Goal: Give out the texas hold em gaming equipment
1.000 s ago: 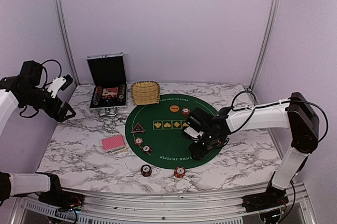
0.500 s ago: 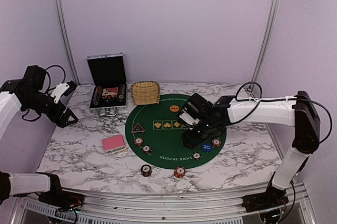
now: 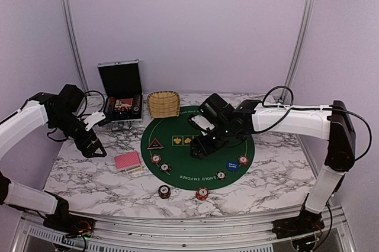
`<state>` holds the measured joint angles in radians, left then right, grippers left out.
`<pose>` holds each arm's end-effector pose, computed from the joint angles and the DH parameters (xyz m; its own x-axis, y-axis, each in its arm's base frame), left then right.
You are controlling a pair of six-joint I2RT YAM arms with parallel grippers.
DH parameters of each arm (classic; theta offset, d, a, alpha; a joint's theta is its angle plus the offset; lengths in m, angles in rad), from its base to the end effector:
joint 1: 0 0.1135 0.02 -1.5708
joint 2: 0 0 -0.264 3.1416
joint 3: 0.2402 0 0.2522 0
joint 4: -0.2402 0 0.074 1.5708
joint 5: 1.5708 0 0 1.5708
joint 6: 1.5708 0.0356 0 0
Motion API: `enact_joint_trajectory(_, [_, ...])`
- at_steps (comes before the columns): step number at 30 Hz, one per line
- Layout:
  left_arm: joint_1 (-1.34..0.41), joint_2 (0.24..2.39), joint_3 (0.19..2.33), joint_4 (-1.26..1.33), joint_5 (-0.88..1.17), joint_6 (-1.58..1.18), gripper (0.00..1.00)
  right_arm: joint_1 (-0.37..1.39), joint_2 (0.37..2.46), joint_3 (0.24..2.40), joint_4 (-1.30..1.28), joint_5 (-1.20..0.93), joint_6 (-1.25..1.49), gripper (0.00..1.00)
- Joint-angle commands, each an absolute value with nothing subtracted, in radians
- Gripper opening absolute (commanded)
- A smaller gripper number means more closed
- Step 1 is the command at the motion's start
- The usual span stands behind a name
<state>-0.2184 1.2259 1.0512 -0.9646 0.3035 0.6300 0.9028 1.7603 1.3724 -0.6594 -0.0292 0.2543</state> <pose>0.2198 -0.0597 0.2804 -0.5228 0.6919 -0.4979 0.7881 0.6149 0.0270 0.2308 0.2942 0.2408 -0.7189 -0.5052 -0.4775 -0.6333 0.7592 0.1502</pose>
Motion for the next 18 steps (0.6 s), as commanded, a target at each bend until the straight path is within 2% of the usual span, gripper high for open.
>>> enact_joint_trajectory(1, [-0.283, 1.323, 1.051, -0.892, 0.242, 0.634, 0.99, 0.918, 1.770, 1.407, -0.613, -0.065, 0.295, 0.81])
enact_joint_trajectory(8, [-0.355, 1.426, 1.056, -0.827, 0.209, 0.616, 0.99, 0.918, 1.779, 1.426, -0.596, -0.080, 0.315, 0.88])
enact_joint_trajectory(13, [-0.414, 1.429, 1.008, -0.764, 0.174, 0.637, 0.99, 0.918, 1.779, 1.426, -0.574, -0.098, 0.331, 0.99])
enact_joint_trajectory(18, [-0.451, 1.445, 0.972, -0.715, 0.145, 0.651, 0.99, 0.919, 1.787, 1.434, -0.549, -0.116, 0.345, 0.99])
